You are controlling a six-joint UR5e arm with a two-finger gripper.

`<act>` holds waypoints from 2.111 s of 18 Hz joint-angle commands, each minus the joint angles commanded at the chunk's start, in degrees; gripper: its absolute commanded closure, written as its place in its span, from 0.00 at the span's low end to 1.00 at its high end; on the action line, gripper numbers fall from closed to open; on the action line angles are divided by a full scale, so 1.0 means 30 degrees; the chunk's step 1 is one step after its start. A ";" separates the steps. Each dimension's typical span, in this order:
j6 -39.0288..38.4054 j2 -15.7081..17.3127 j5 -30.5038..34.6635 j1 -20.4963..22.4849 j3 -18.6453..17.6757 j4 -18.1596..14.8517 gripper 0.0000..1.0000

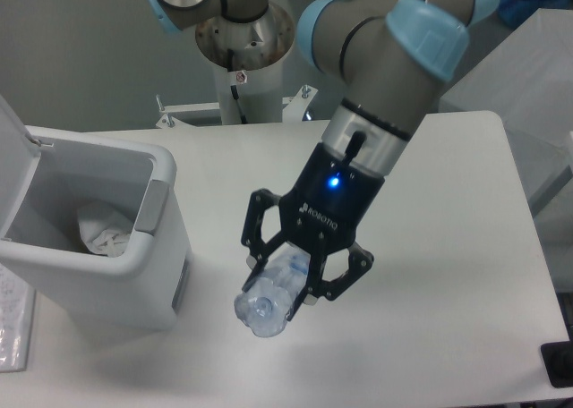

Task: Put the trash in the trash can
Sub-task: 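Lift the bottle and carry it over the bin opening, then lower the bottle into the bin and open the gripper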

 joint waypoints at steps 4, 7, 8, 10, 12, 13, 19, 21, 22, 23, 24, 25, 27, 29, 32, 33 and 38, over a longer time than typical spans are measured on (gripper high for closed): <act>-0.1436 0.0527 -0.0500 -0.0058 -0.0058 0.0000 0.44; -0.1965 0.0791 -0.2515 -0.0117 -0.0234 0.0000 0.44; -0.1995 0.0908 -0.3161 -0.0117 -0.0263 0.0000 0.44; -0.2461 0.1055 -0.4246 -0.0146 -0.0410 0.0000 0.44; -0.2581 0.1376 -0.5185 -0.0204 -0.0672 0.0088 0.44; -0.2581 0.1668 -0.5392 -0.0263 -0.0993 0.0088 0.44; -0.2493 0.2549 -0.5453 -0.1608 -0.3014 0.1667 0.44; -0.2464 0.2638 -0.5453 -0.2106 -0.3746 0.2224 0.44; -0.2580 0.2638 -0.5453 -0.2399 -0.3808 0.2285 0.44; -0.2639 0.2638 -0.5453 -0.2663 -0.3867 0.2256 0.44; -0.2640 0.2638 -0.5453 -0.2811 -0.4012 0.2285 0.44; -0.2611 0.2754 -0.5453 -0.2870 -0.4159 0.2285 0.44; -0.2494 0.2872 -0.5395 -0.2987 -0.4480 0.2343 0.44; -0.2289 0.2960 -0.5278 -0.3396 -0.4803 0.2634 0.44; -0.0247 0.3164 -0.5189 -0.3573 -0.5972 0.3397 0.42; 0.0575 0.3281 -0.5189 -0.3690 -0.6412 0.3398 0.42; 0.2809 0.4278 -0.5189 -0.3779 -0.8114 0.3428 0.20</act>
